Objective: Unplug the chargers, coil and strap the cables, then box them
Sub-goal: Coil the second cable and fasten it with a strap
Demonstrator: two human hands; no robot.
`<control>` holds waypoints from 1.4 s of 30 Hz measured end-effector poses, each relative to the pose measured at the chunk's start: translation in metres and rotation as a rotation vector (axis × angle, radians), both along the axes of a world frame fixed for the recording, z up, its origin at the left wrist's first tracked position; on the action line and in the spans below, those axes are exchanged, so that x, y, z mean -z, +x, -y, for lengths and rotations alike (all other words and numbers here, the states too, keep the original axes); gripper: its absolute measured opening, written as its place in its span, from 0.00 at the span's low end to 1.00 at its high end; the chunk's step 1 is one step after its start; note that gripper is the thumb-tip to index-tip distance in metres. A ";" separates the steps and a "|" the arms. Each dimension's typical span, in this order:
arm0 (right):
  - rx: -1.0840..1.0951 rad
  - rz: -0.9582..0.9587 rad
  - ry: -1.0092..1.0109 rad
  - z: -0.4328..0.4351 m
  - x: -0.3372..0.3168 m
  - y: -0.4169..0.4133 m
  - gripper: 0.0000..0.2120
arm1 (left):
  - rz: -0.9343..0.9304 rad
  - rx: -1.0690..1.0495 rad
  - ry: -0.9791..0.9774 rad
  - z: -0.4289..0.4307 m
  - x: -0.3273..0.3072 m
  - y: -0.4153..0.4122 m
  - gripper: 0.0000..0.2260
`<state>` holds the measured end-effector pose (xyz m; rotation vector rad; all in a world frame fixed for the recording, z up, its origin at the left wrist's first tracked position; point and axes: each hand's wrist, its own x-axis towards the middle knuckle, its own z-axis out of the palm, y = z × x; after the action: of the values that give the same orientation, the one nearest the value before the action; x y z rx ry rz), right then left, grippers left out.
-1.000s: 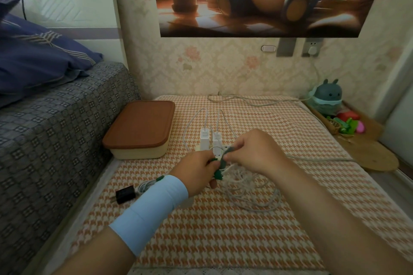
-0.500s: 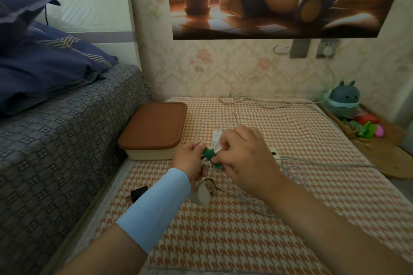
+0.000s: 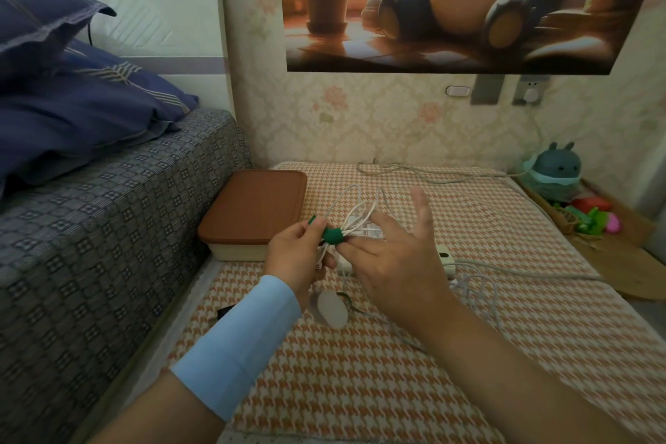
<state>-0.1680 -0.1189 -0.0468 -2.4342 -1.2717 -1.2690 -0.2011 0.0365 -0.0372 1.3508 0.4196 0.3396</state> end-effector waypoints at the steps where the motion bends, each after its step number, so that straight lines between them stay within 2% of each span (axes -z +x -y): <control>1: 0.015 -0.064 -0.002 0.000 -0.001 -0.002 0.12 | 0.035 -0.023 0.044 0.001 -0.002 -0.001 0.11; 5: 0.051 -0.358 0.070 -0.008 -0.003 -0.016 0.19 | 0.224 -0.090 0.229 0.001 -0.008 -0.005 0.09; 9: 0.121 -0.446 0.092 -0.016 0.003 -0.022 0.24 | 0.306 -0.065 0.300 0.001 -0.013 -0.007 0.09; 13: 0.149 -0.347 0.058 -0.009 0.005 -0.016 0.29 | 0.282 -0.021 0.317 0.003 -0.018 -0.007 0.08; 16: 0.175 -0.256 0.008 -0.004 -0.001 -0.011 0.30 | 0.264 -0.066 0.282 0.002 -0.020 -0.008 0.08; 18: 0.095 -0.194 0.023 0.002 -0.004 -0.008 0.23 | 0.275 -0.115 0.263 -0.002 -0.019 -0.007 0.08; 20: -0.079 -0.095 0.152 0.013 -0.012 -0.004 0.12 | 0.272 -0.156 0.271 -0.010 -0.017 -0.006 0.09; 23: -0.209 -0.008 0.403 0.021 -0.029 -0.005 0.10 | 0.300 -0.118 0.375 -0.020 -0.014 -0.005 0.09; 25: -0.144 -0.133 0.447 0.015 -0.035 -0.006 0.09 | 0.343 -0.035 0.466 -0.018 -0.011 -0.006 0.08; 28: -0.041 -0.576 0.344 0.007 -0.029 -0.004 0.19 | 0.377 0.048 0.585 -0.011 -0.006 -0.008 0.05; 31: -0.210 -1.060 0.483 0.008 -0.023 0.000 0.10 | 0.364 0.071 0.719 -0.008 -0.001 -0.008 0.04; 33: -0.275 -1.151 0.591 0.011 -0.019 0.003 0.08 | 0.345 0.082 0.730 -0.005 0.000 -0.007 0.05; 35: -0.293 -1.140 0.633 0.013 -0.017 0.006 0.08 | 0.315 0.085 0.698 0.001 -0.001 -0.007 0.05; 37: -0.310 -0.999 0.584 0.016 -0.013 0.009 0.06 | 0.250 0.097 0.641 0.005 -0.004 -0.008 0.07; 39: -0.320 -0.849 0.464 0.021 -0.010 0.010 0.06 | 0.142 0.119 0.503 0.007 -0.006 -0.008 0.08; 42: -0.289 -0.644 0.227 0.027 -0.006 0.011 0.15 | -0.040 0.162 0.244 0.006 -0.007 -0.009 0.08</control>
<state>-0.1569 -0.1460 -0.0409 -2.1261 -1.1479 -0.4591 -0.2098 0.0310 -0.0301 1.6215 0.3062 0.2343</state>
